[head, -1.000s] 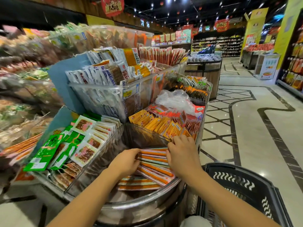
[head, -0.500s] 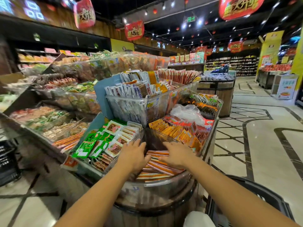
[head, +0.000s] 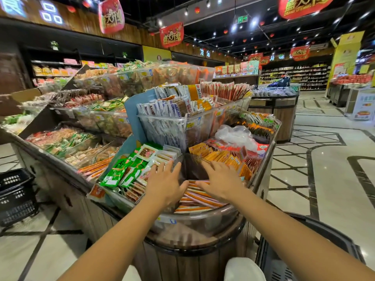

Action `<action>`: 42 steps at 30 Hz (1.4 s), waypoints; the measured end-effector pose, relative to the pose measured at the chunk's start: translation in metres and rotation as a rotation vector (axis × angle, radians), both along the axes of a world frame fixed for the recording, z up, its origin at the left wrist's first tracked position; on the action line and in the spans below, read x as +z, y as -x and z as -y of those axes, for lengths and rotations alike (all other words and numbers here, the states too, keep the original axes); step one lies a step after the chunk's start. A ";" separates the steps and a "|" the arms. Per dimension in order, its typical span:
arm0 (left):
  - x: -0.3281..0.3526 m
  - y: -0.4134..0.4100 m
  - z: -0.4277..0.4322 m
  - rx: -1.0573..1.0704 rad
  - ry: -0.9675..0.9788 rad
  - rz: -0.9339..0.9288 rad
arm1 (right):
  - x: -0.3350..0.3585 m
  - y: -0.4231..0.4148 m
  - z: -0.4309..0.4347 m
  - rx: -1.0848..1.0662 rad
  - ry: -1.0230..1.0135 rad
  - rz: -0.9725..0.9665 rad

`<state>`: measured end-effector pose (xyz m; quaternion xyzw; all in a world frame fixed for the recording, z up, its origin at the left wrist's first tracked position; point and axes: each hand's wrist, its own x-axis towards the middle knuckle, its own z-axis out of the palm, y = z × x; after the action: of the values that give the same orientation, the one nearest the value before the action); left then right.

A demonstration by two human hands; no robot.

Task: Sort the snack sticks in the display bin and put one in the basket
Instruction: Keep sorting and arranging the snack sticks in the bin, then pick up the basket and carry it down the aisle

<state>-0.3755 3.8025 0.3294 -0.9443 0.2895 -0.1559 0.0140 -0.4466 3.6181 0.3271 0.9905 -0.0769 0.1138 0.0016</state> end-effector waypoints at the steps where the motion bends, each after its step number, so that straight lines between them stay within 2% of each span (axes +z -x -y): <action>1: -0.002 -0.003 0.000 0.000 0.003 0.010 | 0.000 -0.002 -0.002 0.005 -0.004 0.006; 9: -0.031 -0.036 0.011 0.031 0.006 -0.022 | -0.026 -0.035 -0.007 -0.001 -0.002 0.032; 14: -0.056 -0.063 0.017 0.016 0.101 0.043 | -0.053 -0.059 0.004 -0.015 0.020 0.035; 18: -0.067 -0.081 0.025 -0.021 0.094 0.048 | -0.066 -0.072 0.010 -0.034 -0.025 0.068; 23: -0.047 -0.093 0.041 -0.034 0.054 -0.020 | -0.053 -0.076 0.014 -0.002 -0.067 -0.010; 29: 0.017 -0.082 0.061 -0.071 -0.040 -0.169 | -0.001 -0.053 0.027 -0.047 -0.160 -0.137; 35: 0.082 -0.059 0.128 -0.254 -0.080 -0.256 | 0.061 0.001 0.069 -0.274 -0.233 -0.174; 42: 0.111 0.036 0.252 -0.559 -0.136 -0.271 | 0.080 0.130 0.155 -0.664 -0.311 -0.174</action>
<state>-0.4110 3.5509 0.4404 -0.8372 0.5468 -0.0067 -0.0051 -0.5770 3.4629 0.4076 0.9060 -0.4097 0.0093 -0.1056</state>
